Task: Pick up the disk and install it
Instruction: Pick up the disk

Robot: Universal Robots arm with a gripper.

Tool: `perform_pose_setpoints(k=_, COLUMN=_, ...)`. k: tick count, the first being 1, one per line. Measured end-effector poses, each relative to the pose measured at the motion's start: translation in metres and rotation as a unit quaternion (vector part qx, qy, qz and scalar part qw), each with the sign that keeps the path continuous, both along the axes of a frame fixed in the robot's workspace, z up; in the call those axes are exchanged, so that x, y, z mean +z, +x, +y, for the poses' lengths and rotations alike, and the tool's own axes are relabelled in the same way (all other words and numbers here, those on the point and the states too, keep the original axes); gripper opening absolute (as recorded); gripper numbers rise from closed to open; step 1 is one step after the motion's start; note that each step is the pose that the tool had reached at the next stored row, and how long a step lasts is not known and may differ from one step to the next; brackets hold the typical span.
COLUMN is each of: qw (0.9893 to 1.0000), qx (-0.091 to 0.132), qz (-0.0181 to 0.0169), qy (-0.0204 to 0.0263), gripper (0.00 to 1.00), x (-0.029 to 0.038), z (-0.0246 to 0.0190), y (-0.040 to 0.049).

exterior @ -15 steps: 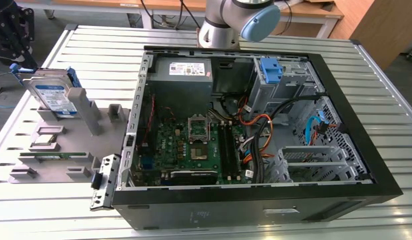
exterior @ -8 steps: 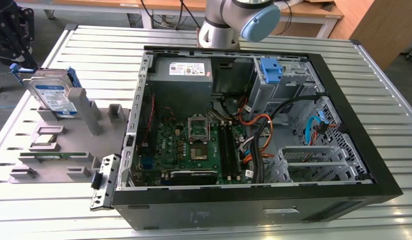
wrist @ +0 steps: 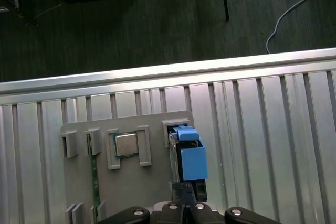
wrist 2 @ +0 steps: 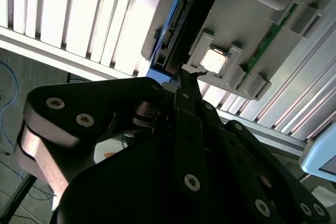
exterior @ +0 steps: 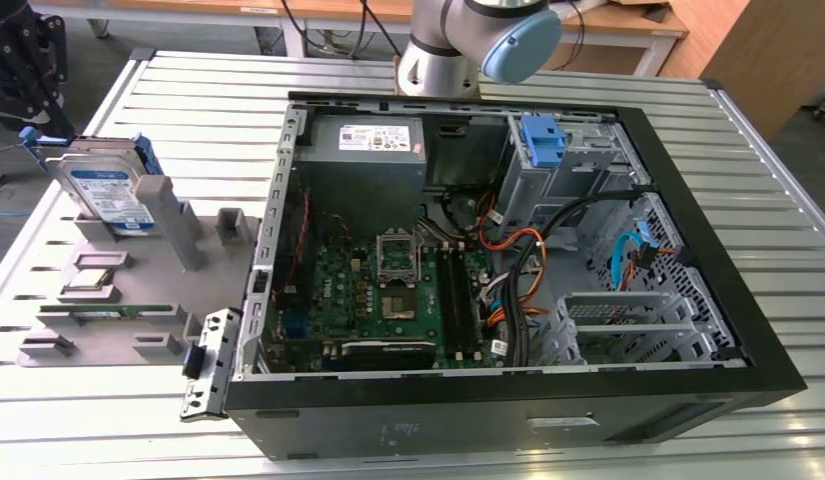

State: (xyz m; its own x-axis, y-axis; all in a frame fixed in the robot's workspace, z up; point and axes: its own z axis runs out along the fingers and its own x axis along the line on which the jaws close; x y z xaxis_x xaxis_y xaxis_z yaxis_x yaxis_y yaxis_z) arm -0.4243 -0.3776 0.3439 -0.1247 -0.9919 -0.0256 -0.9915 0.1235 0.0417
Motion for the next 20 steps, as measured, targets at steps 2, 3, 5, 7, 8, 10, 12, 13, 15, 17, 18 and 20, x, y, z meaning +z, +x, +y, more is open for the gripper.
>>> perform_pose_setpoints(k=2, qw=1.0, qx=0.0, qz=0.0, qy=0.0, gripper=0.1, x=0.0, z=0.0, y=0.0)
perform_pose_setpoints(k=3, qw=1.0, qx=0.0, qz=0.0, qy=0.0, gripper=0.1, x=0.0, z=0.0, y=0.0)
perform_pose_setpoints(k=5, qw=1.0, qx=0.0, qz=0.0, qy=0.0, gripper=0.1, x=0.0, z=0.0, y=0.0)
perform_pose_setpoints(k=7, qw=1.0, qx=0.0, qz=0.0, qy=0.0, gripper=0.1, x=0.0, z=0.0, y=0.0)
perform_pose_setpoints(k=8, qw=1.0, qx=0.0, qz=0.0, qy=0.0, gripper=0.1, x=0.0, z=0.0, y=0.0)
perform_pose_setpoints(k=10, qw=1.0, qx=0.001, qz=0.0, qy=0.0, gripper=0.1, x=0.0, z=0.0, y=0.0)
perform_pose_setpoints(k=12, qw=1.0, qx=0.001, qz=0.0, qy=0.0, gripper=0.1, x=0.0, z=0.0, y=0.0)
perform_pose_setpoints(k=13, qw=1.0, qx=0.002, qz=0.0, qy=0.0, gripper=0.1, x=0.0, z=0.0, y=0.0)
perform_pose_setpoints(k=15, qw=1.0, qx=0.006, qz=0.0, qy=0.0, gripper=0.1, x=-0.0001, z=0.0, y=0.0)
perform_pose_setpoints(k=17, qw=0.9999, qx=0.012, qz=0.0, qy=0.0, gripper=0.1, x=-0.0002, z=0.0, y=0.0)
perform_pose_setpoints(k=18, qw=0.9999, qx=0.016, qz=0.0, qy=0.0, gripper=0.1, x=-0.0003, z=0.0, y=0.0)
perform_pose_setpoints(k=20, qw=0.9997, qx=0.025, qz=-0.0001, qy=0.0, gripper=0.1, x=-0.0004, z=0.0, y=0.0)
